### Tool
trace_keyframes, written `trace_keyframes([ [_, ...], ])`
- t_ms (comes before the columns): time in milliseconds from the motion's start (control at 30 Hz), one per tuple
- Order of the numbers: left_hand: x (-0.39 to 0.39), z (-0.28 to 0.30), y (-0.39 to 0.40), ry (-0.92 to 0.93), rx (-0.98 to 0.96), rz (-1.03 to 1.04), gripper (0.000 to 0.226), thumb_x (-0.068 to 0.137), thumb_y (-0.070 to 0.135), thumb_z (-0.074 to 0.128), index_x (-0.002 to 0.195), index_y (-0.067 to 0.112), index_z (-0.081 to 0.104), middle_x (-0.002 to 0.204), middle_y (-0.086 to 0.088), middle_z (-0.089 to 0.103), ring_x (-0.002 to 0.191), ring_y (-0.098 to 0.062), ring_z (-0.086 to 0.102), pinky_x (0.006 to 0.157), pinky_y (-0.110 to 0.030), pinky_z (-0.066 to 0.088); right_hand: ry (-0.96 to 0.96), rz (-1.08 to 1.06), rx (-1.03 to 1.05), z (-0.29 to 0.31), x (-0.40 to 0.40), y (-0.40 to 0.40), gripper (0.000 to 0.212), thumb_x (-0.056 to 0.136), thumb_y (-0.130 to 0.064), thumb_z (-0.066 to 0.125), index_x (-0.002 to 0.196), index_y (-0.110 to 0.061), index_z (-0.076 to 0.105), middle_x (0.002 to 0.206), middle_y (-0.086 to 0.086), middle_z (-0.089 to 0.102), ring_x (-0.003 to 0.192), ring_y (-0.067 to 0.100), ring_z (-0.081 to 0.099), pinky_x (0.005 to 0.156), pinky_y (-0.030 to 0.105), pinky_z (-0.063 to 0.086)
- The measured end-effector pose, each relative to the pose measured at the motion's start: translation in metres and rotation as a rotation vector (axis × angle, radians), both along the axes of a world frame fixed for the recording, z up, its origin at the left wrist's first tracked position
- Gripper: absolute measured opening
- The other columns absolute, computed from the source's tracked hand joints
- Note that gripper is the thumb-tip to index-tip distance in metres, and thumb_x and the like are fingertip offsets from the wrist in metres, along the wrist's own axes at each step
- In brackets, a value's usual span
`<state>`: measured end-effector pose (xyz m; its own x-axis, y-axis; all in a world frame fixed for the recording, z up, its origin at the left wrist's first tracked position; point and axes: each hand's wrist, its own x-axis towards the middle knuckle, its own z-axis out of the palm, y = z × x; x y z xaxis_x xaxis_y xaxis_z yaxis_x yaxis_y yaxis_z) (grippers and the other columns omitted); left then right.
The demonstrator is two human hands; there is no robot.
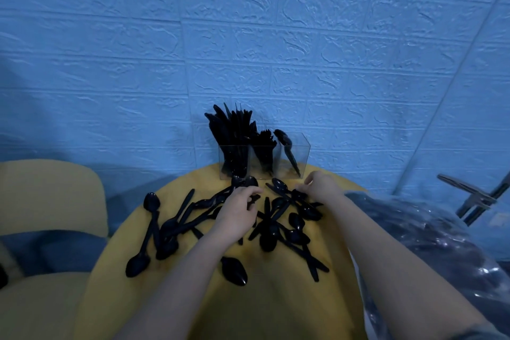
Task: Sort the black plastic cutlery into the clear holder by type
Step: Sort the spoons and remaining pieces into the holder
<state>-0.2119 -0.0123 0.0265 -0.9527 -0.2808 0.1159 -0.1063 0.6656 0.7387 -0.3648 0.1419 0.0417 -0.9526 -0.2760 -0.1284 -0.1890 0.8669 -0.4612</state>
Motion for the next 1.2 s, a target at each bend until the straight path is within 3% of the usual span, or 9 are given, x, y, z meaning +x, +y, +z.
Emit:
trace_keyframes([
  [100,0.009,-0.003,0.001,0.024,0.036,0.022,0.037,0.096,0.004,0.045,0.127,0.023,0.054,0.130,0.002,0.047,0.109,-0.003,0.043,0.086,-0.012,0.034,-0.027,0.022,-0.013,-0.001,0.007,-0.006,0.047,0.086,-0.038,0.068,0.121,-0.009,0.057,0.120,0.011,0.060,0.112,0.025,0.055,0.081,0.029,0.041],
  [200,0.016,-0.005,0.000,0.047,0.074,0.039,0.037,0.095,0.002,0.045,0.126,0.021,0.055,0.130,0.002,0.048,0.107,-0.002,0.044,0.086,-0.010,0.033,-0.046,0.025,-0.078,-0.003,0.011,-0.010,0.028,0.085,-0.033,0.070,0.102,-0.011,0.066,0.103,0.008,0.065,0.097,0.021,0.058,0.078,0.028,0.044],
  [333,0.025,-0.008,0.002,0.079,0.126,0.049,0.036,0.096,0.002,0.045,0.124,0.021,0.056,0.129,0.004,0.048,0.109,-0.002,0.045,0.089,-0.012,0.036,-0.077,0.023,-0.136,-0.005,0.018,-0.010,0.010,0.088,-0.025,0.066,0.084,-0.016,0.065,0.087,0.005,0.063,0.085,0.019,0.059,0.084,0.035,0.051],
  [600,0.035,-0.012,0.008,0.115,0.225,0.070,0.033,0.097,0.006,0.045,0.120,0.026,0.057,0.120,0.010,0.048,0.108,0.000,0.046,0.071,0.000,0.038,-0.064,-0.037,-0.256,-0.007,0.033,-0.013,0.009,0.087,-0.017,0.064,0.093,-0.010,0.065,0.085,0.006,0.066,0.078,0.019,0.061,0.077,0.032,0.052],
  [700,0.038,-0.014,0.005,0.147,0.254,0.073,0.031,0.097,0.008,0.045,0.117,0.028,0.057,0.121,0.009,0.052,0.105,0.002,0.048,0.076,-0.002,0.039,-0.022,-0.065,-0.350,-0.003,0.045,-0.011,0.008,0.088,-0.015,0.060,0.095,-0.011,0.063,0.091,0.007,0.066,0.082,0.022,0.064,0.075,0.034,0.054],
  [767,0.040,-0.015,0.005,0.179,0.286,0.072,0.028,0.098,0.010,0.046,0.114,0.029,0.058,0.118,0.010,0.055,0.103,0.005,0.050,0.078,-0.003,0.040,0.079,-0.056,-0.387,0.003,0.054,-0.009,0.008,0.090,-0.015,0.059,0.097,-0.014,0.061,0.090,0.002,0.062,0.080,0.018,0.059,0.065,0.028,0.047],
  [967,0.040,-0.013,0.009,0.292,0.373,0.058,0.028,0.098,0.015,0.049,0.124,0.019,0.058,0.112,0.015,0.057,0.099,0.015,0.050,0.084,0.000,0.039,0.379,0.057,-0.558,0.027,0.084,-0.019,0.005,0.090,-0.017,0.059,0.091,-0.021,0.062,0.075,-0.015,0.055,0.069,-0.001,0.050,0.057,0.009,0.036],
  [1200,0.030,-0.010,0.015,0.312,0.452,0.063,0.046,0.094,0.017,0.056,0.137,0.013,0.042,0.125,0.007,0.051,0.123,-0.008,0.049,0.104,-0.020,0.038,0.441,0.310,-0.588,0.036,0.104,-0.048,0.007,0.086,-0.015,0.064,0.090,-0.019,0.068,0.084,-0.008,0.060,0.075,0.001,0.054,0.066,0.007,0.040],
])
